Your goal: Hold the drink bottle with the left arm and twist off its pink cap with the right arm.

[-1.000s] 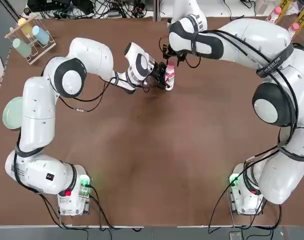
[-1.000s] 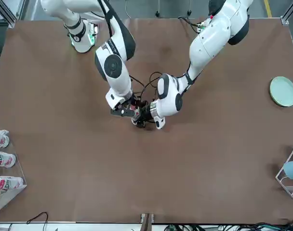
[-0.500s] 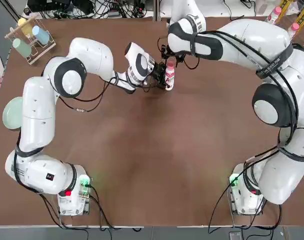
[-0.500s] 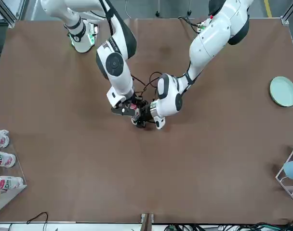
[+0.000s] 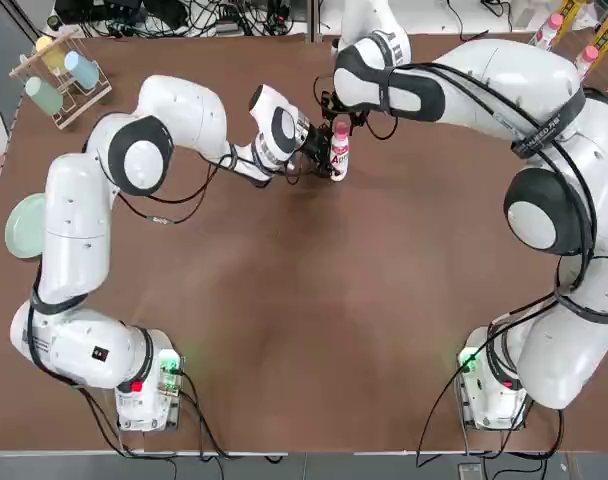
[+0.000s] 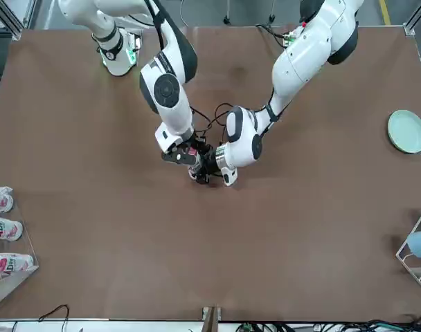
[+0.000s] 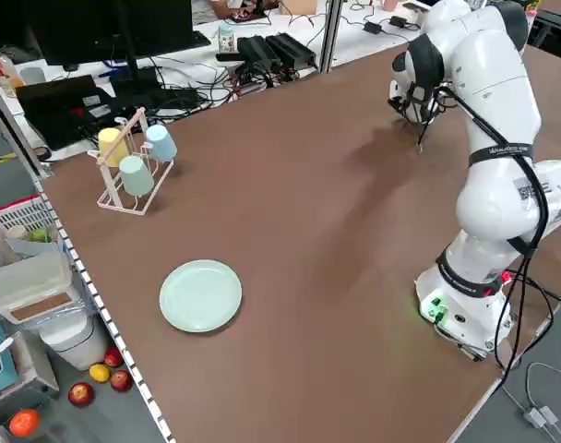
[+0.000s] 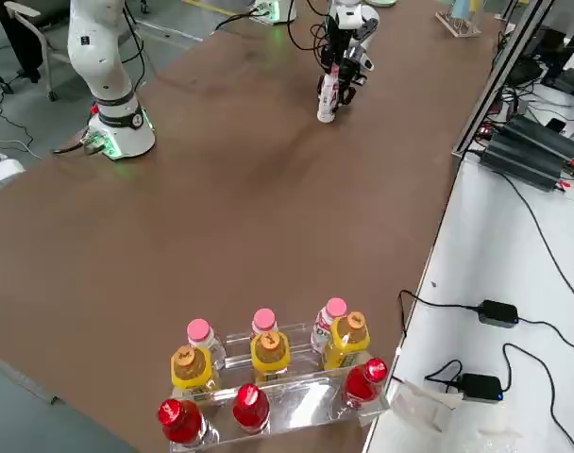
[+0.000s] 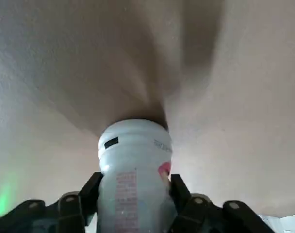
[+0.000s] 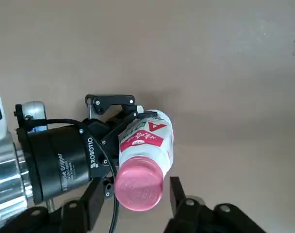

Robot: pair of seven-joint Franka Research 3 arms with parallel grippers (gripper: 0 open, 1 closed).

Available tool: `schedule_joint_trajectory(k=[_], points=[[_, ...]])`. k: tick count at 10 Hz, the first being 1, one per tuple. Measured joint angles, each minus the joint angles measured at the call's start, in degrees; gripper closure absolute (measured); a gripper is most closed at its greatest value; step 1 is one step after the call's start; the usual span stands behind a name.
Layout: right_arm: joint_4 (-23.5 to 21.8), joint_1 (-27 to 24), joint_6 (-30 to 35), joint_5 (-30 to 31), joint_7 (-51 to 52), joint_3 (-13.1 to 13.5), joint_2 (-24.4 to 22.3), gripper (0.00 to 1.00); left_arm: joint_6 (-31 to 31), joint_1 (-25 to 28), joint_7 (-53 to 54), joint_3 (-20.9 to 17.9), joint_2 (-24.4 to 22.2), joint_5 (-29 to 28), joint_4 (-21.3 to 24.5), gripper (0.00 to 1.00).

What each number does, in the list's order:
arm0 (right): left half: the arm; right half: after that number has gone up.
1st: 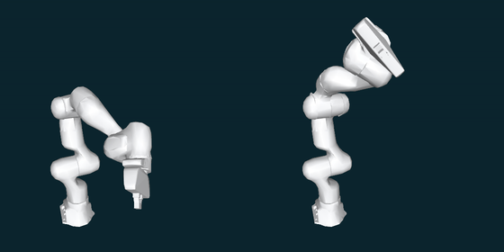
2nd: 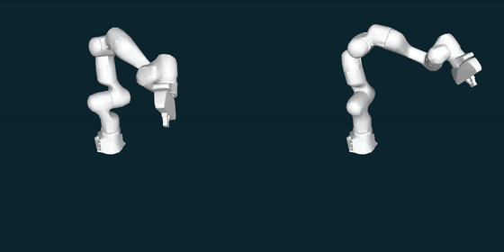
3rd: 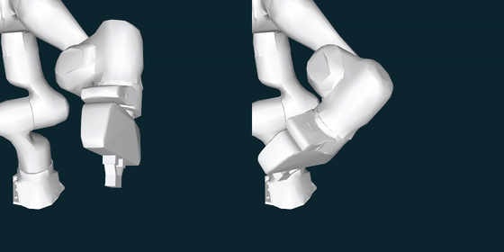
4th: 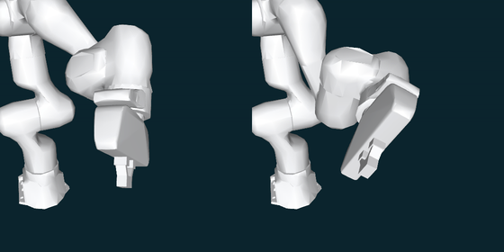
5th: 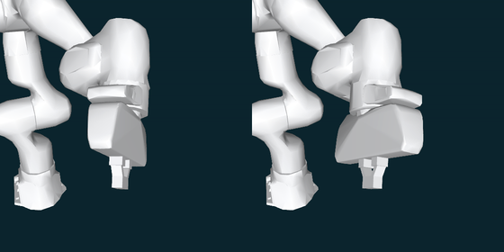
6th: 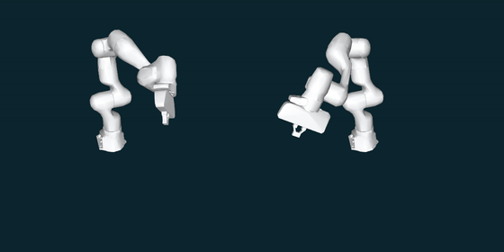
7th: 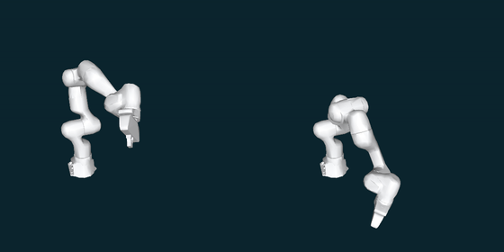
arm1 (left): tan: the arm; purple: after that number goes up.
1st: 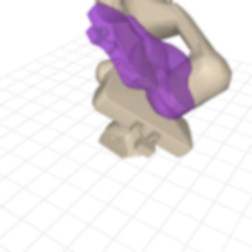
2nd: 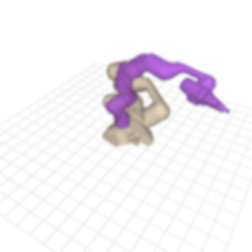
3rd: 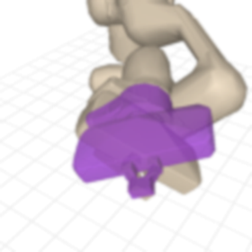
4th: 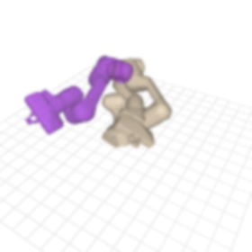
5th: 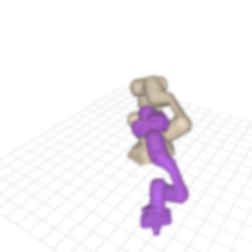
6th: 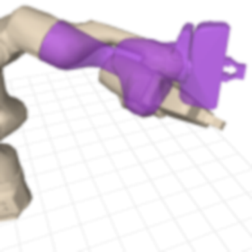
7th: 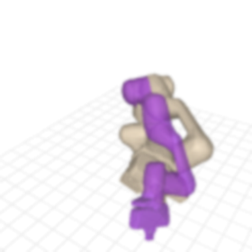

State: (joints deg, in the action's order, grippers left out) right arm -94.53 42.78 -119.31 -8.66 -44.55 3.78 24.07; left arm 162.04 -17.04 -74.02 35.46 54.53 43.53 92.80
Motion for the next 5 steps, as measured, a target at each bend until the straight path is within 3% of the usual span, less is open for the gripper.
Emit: schedule_joint_trajectory(k=[5], points=[[0.03, 0.00, -0.15, 0.00, -0.01, 0.00, 0.00, 0.47, 0.00, 0.00, 0.00, 0.00, 0.00, 0.00, 0.00, 0.37]])
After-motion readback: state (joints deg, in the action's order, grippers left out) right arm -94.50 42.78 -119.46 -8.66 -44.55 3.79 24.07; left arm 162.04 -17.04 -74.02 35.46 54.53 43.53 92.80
